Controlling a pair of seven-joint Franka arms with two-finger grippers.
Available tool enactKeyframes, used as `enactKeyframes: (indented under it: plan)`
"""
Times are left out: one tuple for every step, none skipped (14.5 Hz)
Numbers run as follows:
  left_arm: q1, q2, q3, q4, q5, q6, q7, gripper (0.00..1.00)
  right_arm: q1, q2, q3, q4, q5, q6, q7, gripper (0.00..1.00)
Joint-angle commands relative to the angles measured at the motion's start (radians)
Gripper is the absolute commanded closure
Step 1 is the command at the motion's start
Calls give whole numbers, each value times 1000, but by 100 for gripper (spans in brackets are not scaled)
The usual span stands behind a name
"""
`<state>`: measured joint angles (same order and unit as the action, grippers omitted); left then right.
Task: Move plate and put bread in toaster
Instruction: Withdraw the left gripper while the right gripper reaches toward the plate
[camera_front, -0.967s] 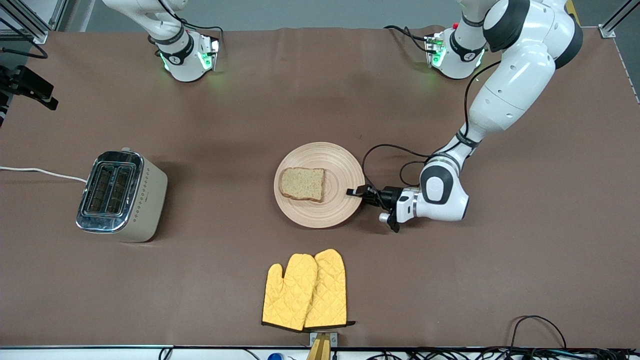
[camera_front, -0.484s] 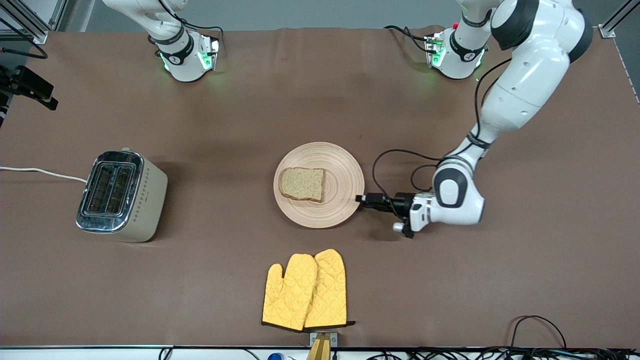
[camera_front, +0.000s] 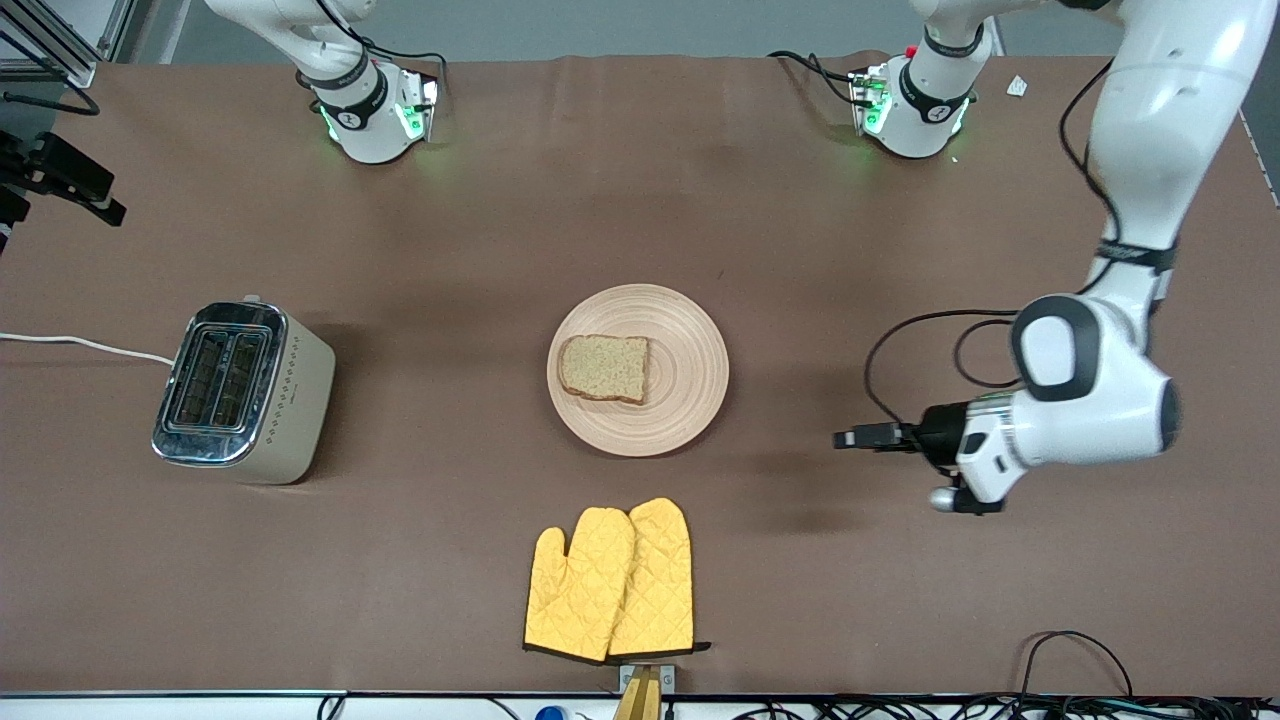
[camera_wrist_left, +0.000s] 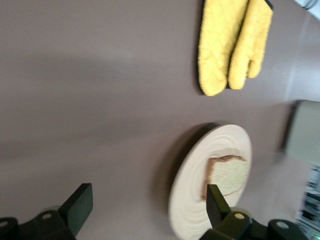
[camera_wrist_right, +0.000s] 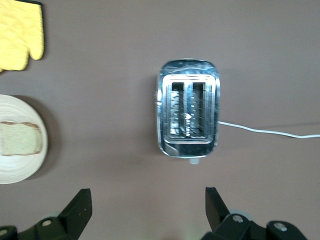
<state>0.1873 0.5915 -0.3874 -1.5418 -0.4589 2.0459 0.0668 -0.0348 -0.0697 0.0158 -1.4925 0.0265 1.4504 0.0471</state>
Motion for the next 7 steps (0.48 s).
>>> enactKeyframes:
  plan:
    - [53, -87, 1, 72, 205, -157, -80, 0, 9, 4, 15, -66, 30, 80, 34, 0]
    - [58, -126, 2, 84, 247, -202, -94, 0, 15, 4, 39, -89, 30, 115, 55, 0]
    - [60, -180, 5, 86, 285, -240, -116, 0, 21, 7, 62, -94, 30, 134, 89, 0]
    - [60, -224, 5, 88, 330, -271, -137, 0, 32, 13, 82, -94, 41, 146, 123, 0]
    - [66, -272, 5, 88, 379, -309, -163, 0, 36, 19, 99, -94, 70, 162, 158, 0]
    - [66, -310, 5, 88, 399, -341, -182, 0, 42, 22, 111, -95, 90, 169, 187, 0]
    - [66, -352, 7, 88, 404, -372, -193, 0, 49, 33, 139, -98, 95, 179, 221, 0]
